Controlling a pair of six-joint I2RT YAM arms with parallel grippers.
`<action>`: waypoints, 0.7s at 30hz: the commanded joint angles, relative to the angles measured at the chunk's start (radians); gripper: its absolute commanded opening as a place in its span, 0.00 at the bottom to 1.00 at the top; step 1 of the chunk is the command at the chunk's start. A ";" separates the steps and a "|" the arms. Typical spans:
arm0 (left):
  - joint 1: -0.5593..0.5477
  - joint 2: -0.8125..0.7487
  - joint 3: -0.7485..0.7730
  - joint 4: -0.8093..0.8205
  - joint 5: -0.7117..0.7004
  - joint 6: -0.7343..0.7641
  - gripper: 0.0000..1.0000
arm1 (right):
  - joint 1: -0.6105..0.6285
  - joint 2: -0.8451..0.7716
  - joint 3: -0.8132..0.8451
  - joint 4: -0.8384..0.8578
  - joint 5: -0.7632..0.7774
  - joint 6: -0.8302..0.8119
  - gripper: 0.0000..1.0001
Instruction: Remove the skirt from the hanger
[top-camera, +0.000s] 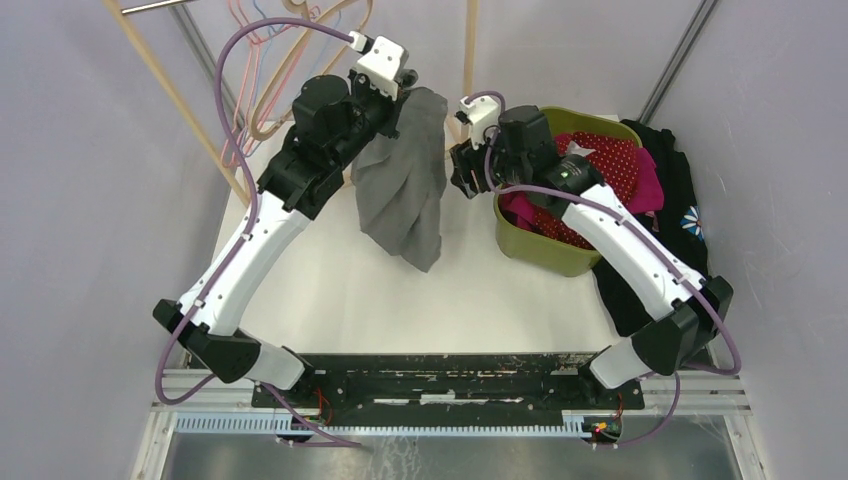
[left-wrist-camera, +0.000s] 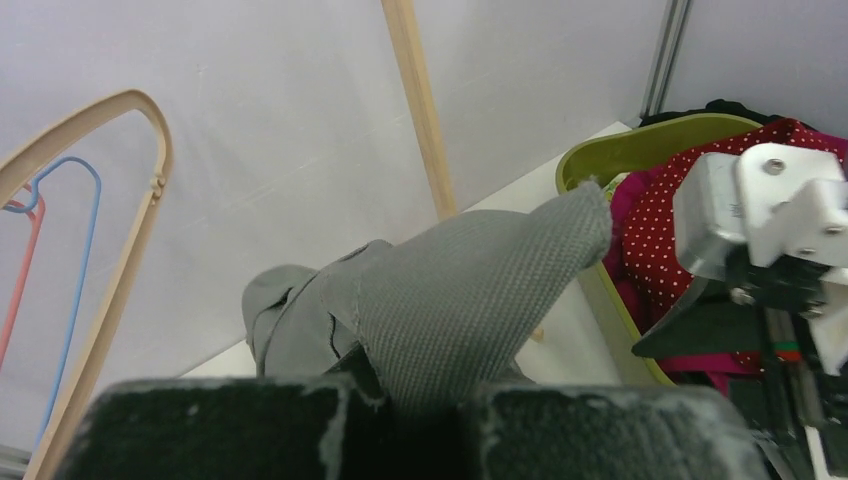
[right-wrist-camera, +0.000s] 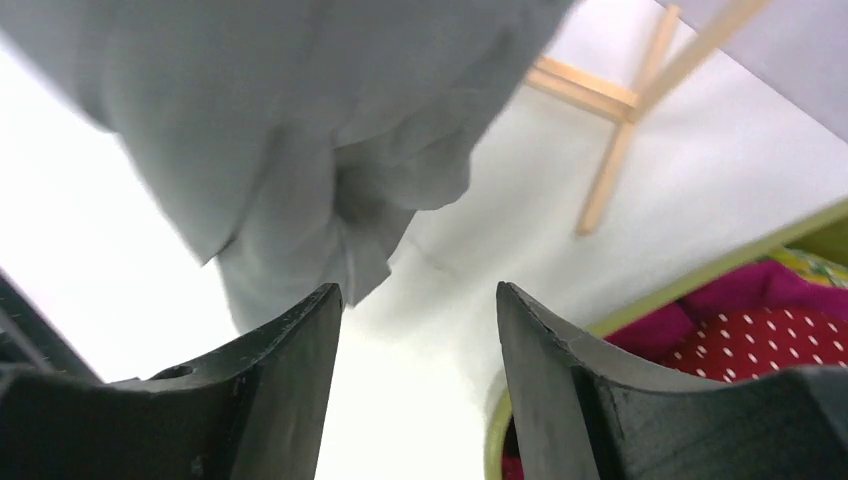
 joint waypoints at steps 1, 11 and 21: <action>-0.007 -0.003 0.062 0.101 -0.001 0.024 0.03 | 0.046 -0.016 0.073 0.040 -0.126 0.048 0.65; -0.027 0.010 0.047 0.111 -0.004 0.030 0.03 | 0.120 0.162 0.121 0.139 -0.118 0.202 0.70; -0.050 -0.021 -0.011 0.127 0.029 -0.031 0.03 | 0.136 0.238 -0.051 0.216 -0.020 0.239 0.74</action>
